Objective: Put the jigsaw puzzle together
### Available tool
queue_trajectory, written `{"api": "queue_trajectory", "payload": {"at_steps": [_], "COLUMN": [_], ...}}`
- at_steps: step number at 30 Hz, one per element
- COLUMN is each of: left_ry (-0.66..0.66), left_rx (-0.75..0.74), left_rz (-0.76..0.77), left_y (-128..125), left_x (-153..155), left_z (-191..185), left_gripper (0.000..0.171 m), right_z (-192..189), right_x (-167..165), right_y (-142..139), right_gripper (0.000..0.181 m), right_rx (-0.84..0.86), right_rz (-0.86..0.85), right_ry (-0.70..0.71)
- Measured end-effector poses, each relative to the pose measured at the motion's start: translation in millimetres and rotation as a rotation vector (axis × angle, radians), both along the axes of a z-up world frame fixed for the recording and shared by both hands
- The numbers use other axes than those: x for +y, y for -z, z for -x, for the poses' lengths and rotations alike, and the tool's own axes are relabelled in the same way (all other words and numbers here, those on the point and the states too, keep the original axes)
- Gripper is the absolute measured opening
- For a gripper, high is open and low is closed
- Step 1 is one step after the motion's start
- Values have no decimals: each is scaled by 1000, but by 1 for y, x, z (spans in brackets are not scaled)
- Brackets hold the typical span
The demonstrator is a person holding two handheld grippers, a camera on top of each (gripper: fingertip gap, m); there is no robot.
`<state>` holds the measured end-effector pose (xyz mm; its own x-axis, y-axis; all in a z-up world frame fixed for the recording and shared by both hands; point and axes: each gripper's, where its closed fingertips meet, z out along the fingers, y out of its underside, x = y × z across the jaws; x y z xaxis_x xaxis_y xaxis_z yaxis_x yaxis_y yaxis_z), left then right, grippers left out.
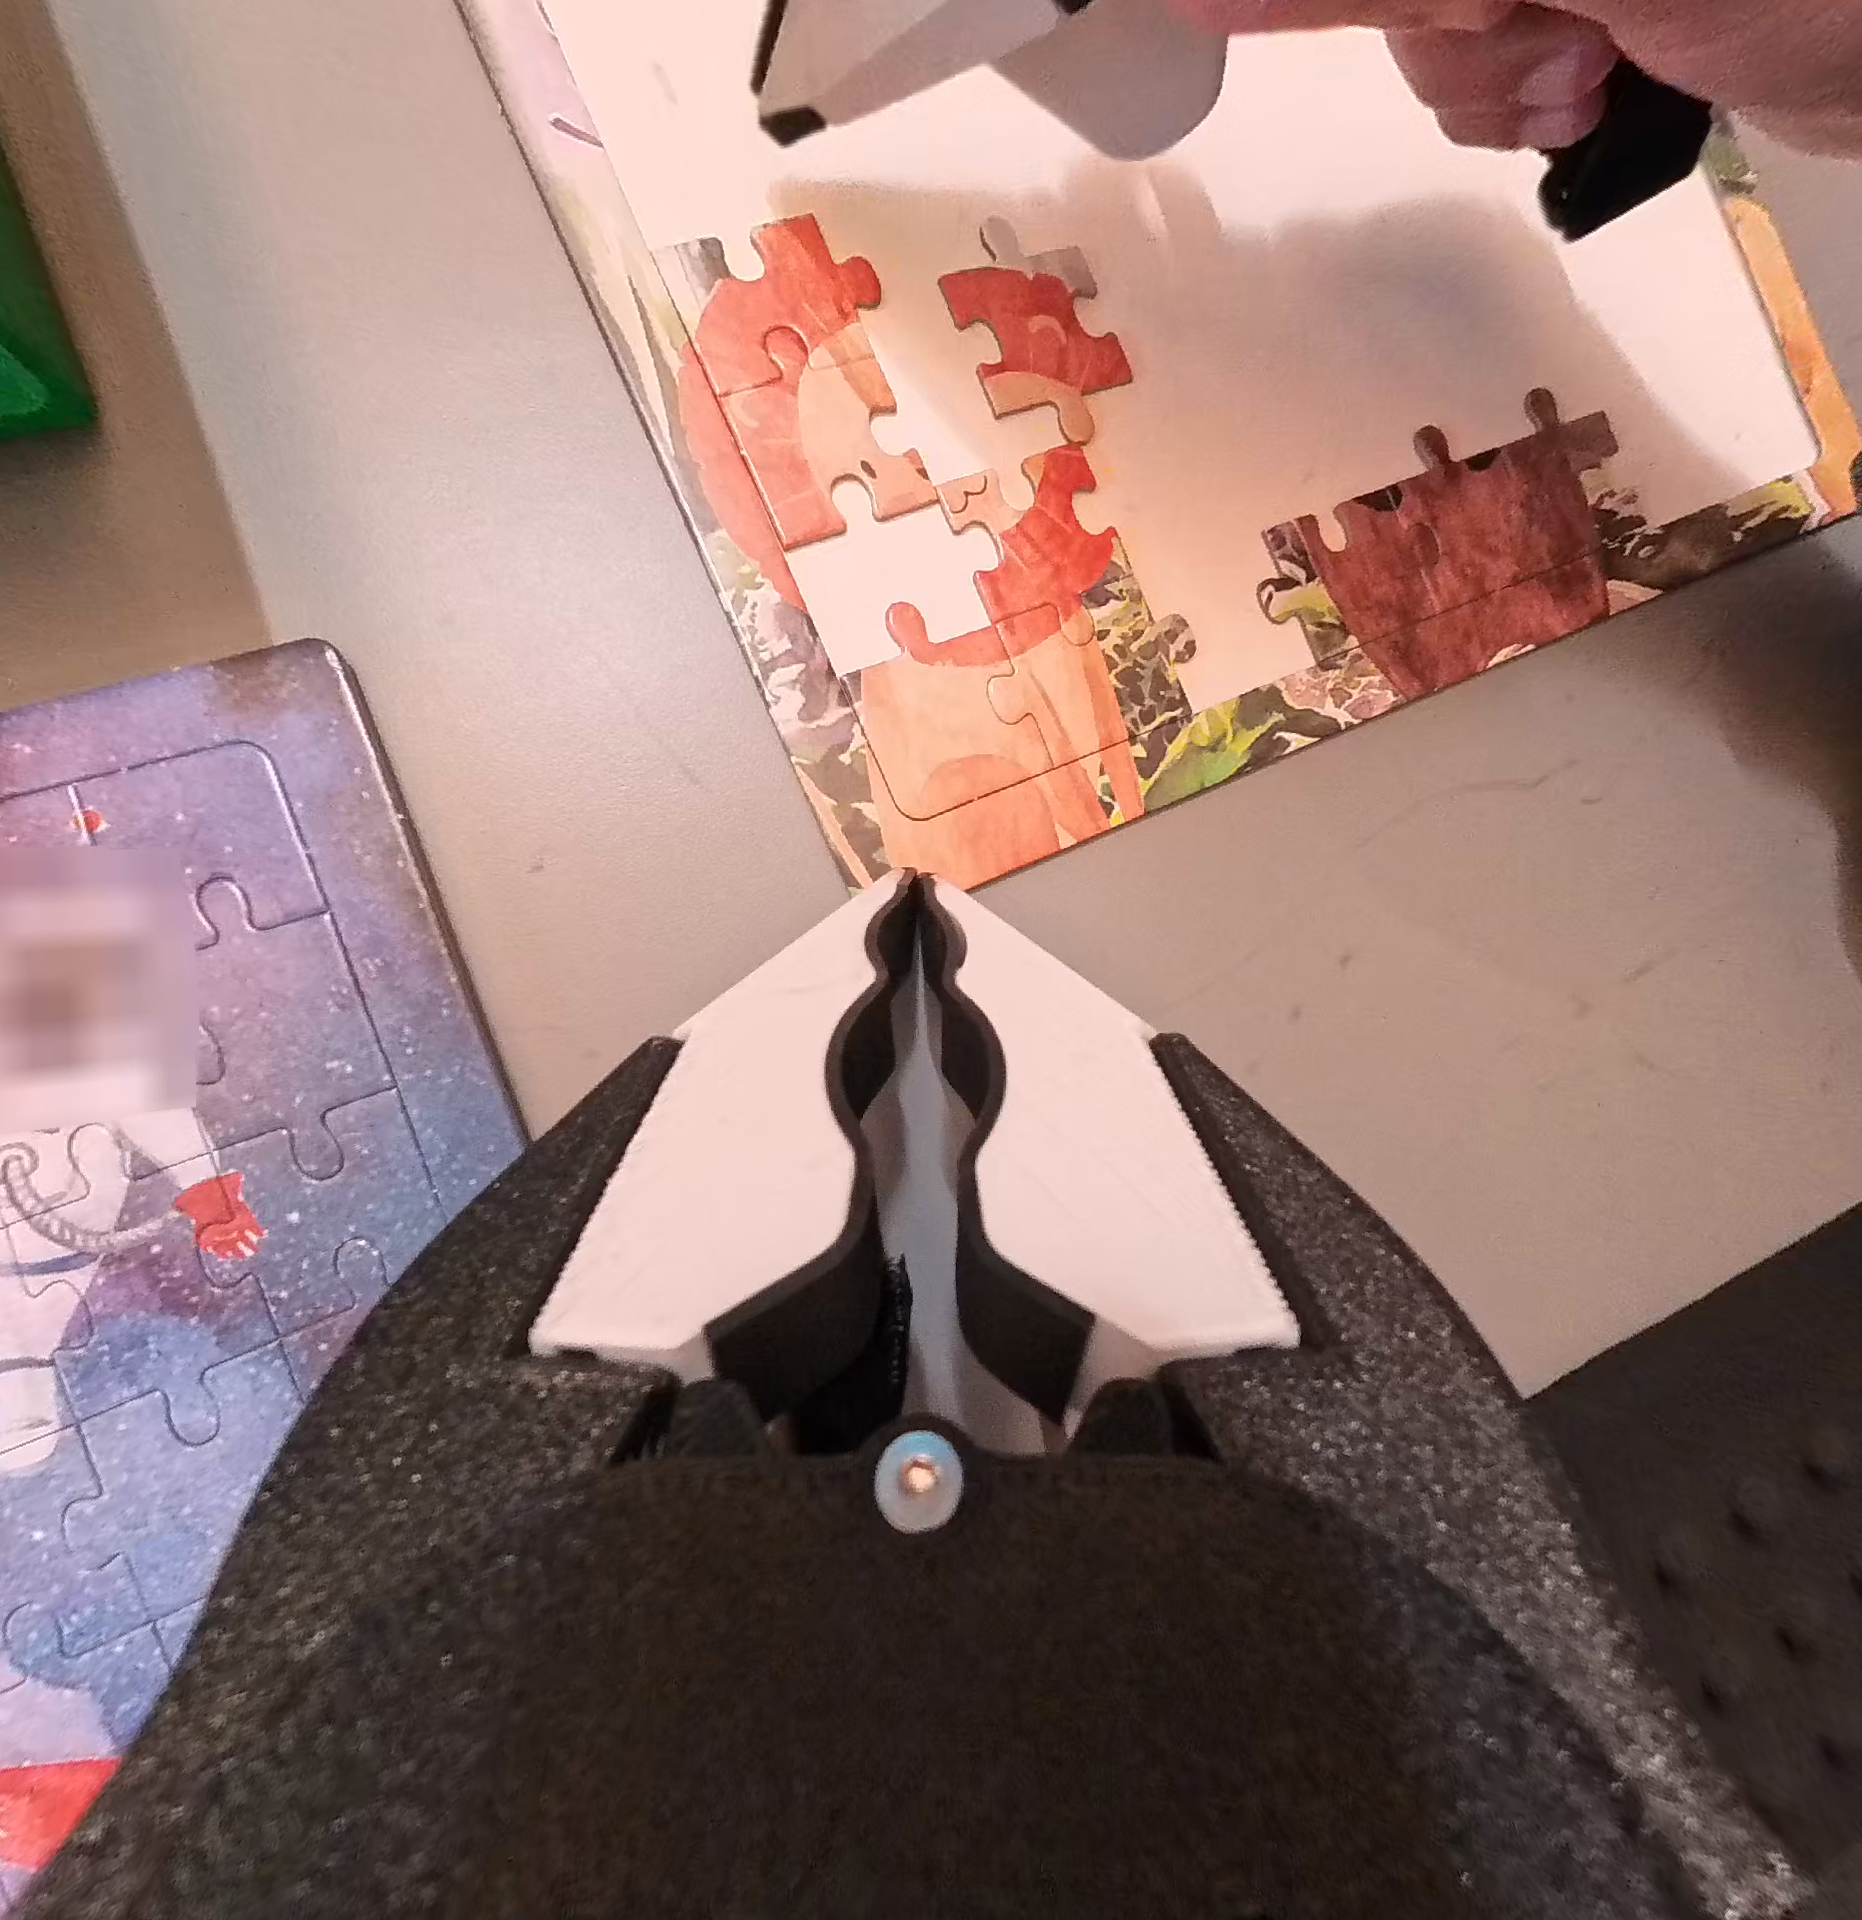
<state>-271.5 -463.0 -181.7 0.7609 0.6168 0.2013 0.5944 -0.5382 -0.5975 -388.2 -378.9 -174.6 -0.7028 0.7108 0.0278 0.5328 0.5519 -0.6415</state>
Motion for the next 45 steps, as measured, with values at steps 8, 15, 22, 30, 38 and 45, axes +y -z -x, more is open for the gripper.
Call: {"api": "queue_trajectory", "payload": {"at_steps": [8, 15, 22, 30, 38, 45], "left_ry": [1, 0, 1, 3, 4, -49], "left_rx": [1, 6, 7, 8, 15, 132], "left_rz": [-4, -2, -1, 0, 9, -14], "left_y": [0, 0, 0, 0, 0, -21], "left_x": [0, 0, 0, 0, 0, 2], "left_z": [0, -1, -1, -1, -1, 13], "left_gripper": [0, 0, 0, 0, 0, 24], "right_z": [-24, -25, -24, -39, -38, -92], "right_x": [-23, -36, -35, -48, -46, 51], "right_y": [-7, 9, 5, 10, -75, -207], "right_gripper": [0, 0, 0, 0, 0, 9], "right_rx": [-60, -60, -58, -117, 5, 333], "right_rz": [85, 70, 65, 68, 281, 284], "right_ry": [-136, -149, -140, -213, -191, 53]}}
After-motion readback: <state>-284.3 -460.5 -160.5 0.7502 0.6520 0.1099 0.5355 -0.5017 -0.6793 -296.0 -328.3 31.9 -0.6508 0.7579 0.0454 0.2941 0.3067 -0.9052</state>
